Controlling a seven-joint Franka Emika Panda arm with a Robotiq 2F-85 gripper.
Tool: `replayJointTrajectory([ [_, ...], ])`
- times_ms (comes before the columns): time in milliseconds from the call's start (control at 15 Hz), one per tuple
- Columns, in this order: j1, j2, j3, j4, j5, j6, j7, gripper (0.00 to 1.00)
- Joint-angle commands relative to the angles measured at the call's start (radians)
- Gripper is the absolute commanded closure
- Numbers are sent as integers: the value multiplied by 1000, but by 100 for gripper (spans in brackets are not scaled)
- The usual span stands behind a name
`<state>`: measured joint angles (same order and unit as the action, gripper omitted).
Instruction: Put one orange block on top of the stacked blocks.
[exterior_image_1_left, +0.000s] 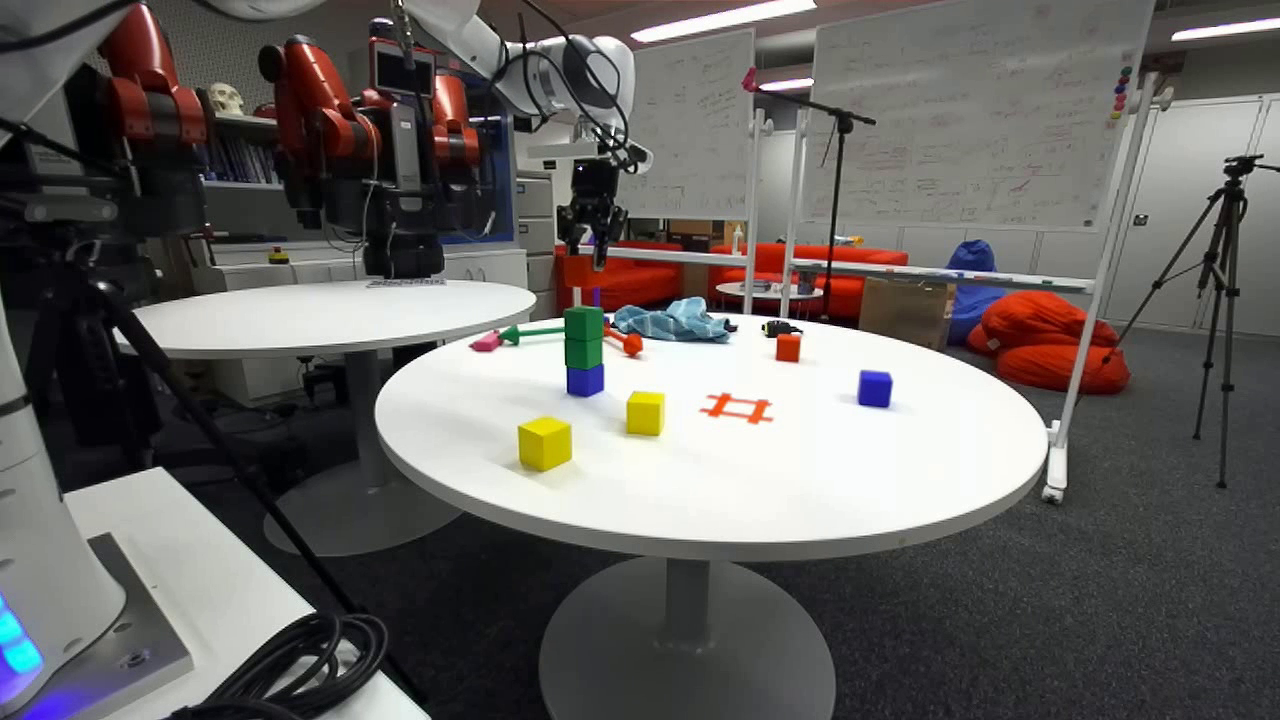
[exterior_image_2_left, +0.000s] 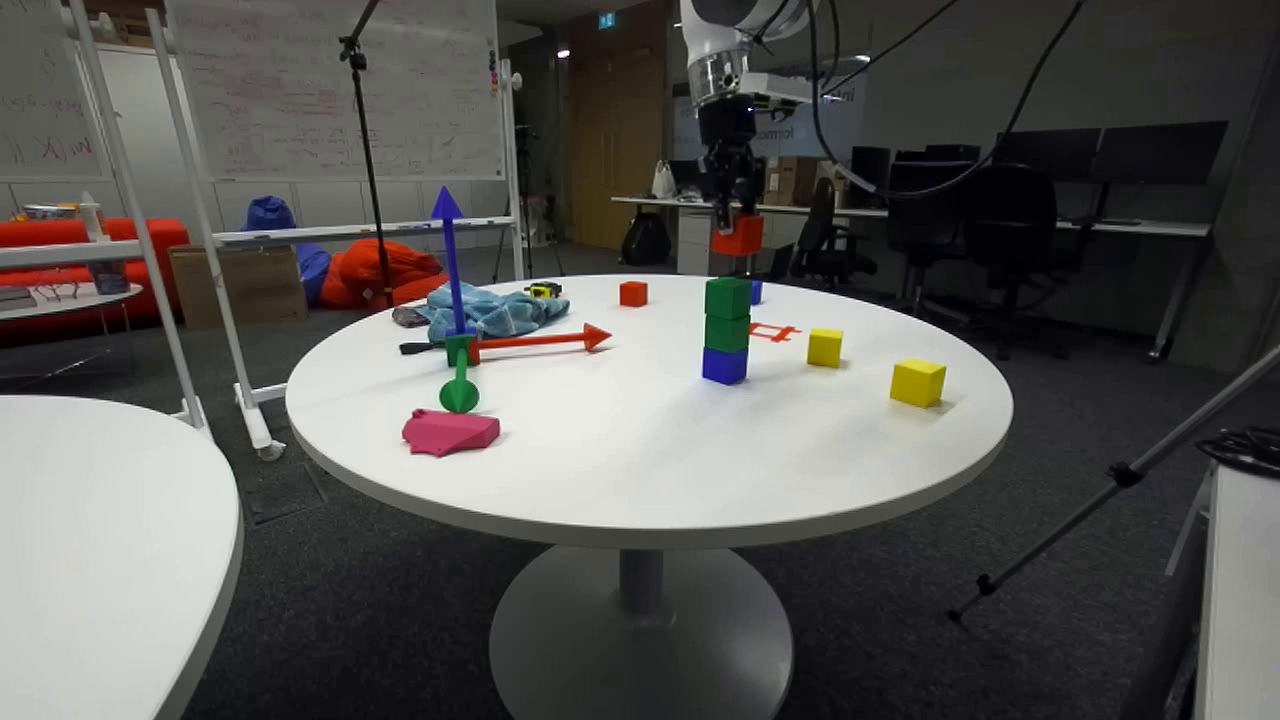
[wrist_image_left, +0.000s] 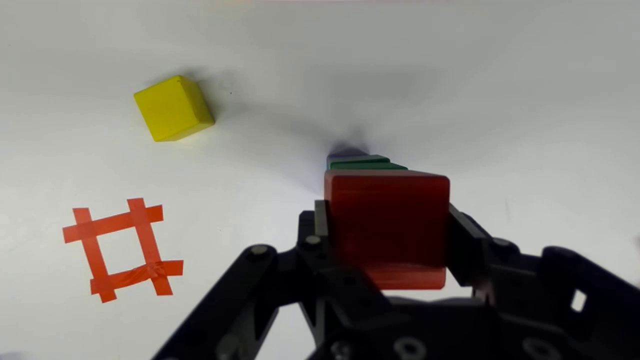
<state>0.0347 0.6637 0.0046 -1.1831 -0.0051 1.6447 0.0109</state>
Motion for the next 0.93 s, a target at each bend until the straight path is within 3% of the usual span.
replayJointTrajectory([
  [0,-18,45,14,90,20,-70,-35,71],
  [867,-26,155,19,239,40,-133,-30,71],
])
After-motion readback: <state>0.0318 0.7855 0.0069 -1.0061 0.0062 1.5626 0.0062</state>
